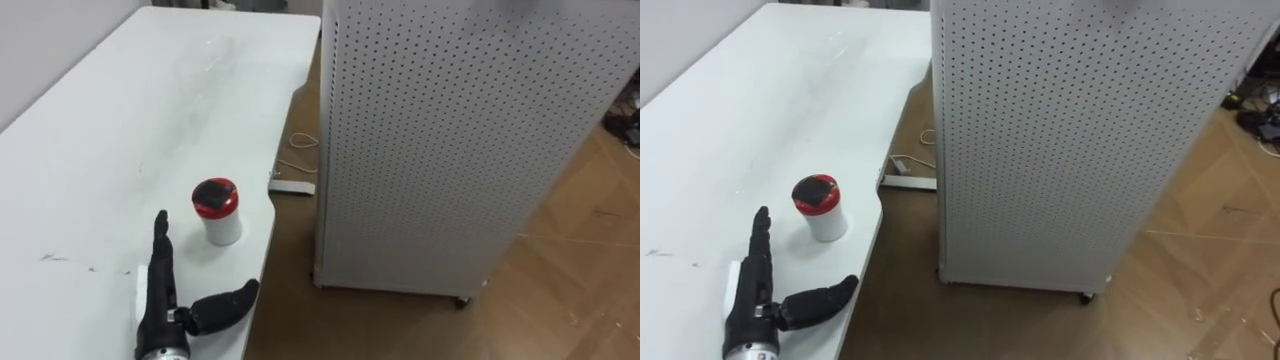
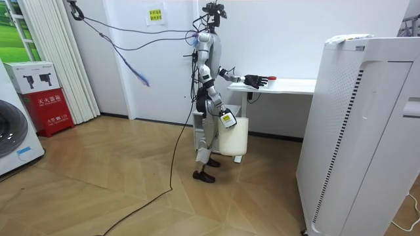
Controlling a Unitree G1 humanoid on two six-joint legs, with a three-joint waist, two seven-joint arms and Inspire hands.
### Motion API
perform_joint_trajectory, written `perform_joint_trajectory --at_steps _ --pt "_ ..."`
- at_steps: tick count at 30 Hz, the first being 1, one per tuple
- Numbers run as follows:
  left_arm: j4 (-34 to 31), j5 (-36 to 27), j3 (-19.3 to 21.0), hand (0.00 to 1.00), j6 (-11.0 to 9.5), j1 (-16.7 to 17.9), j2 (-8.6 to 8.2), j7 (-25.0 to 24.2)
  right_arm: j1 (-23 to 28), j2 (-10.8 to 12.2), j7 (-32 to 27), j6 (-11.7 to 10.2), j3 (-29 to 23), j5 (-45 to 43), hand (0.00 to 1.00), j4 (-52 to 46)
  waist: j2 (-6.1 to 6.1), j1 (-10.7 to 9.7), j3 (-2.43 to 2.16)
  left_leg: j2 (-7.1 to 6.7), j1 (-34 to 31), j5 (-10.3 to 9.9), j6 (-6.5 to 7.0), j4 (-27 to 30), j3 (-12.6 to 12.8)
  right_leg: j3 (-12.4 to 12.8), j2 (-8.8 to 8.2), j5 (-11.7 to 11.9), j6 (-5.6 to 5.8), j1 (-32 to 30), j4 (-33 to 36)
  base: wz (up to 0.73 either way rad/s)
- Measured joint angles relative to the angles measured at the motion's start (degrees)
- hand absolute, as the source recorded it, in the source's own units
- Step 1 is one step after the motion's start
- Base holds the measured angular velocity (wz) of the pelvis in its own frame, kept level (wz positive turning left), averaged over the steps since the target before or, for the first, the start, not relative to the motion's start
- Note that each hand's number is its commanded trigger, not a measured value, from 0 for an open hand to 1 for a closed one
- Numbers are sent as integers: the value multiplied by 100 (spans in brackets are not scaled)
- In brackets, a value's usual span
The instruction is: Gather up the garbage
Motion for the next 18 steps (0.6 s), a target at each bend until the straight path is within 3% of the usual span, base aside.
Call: perform_joint_trajectory --at_steps 4,9,18 --pt "215 -37 14 0 -6 -157 -8 101 -5 40 -4 1 -1 -46 100 1 0 -99 1 -3 19 0 0 3 -8 -22 -3 2 0 25 5 0" --pt "425 -481 194 0 24 -532 -223 215 2 47 -13 178 -1 -64 100 -9 1 -126 0 0 21 0 0 19 34 21 3 12 2 15 24 -3" --pt "813 -1027 195 0 105 -1065 -194 322 15 63 -76 199 143 -123 100 -11 51 -189 7 11 38 0 0 12 82 50 11 20 -1 22 9 -1"
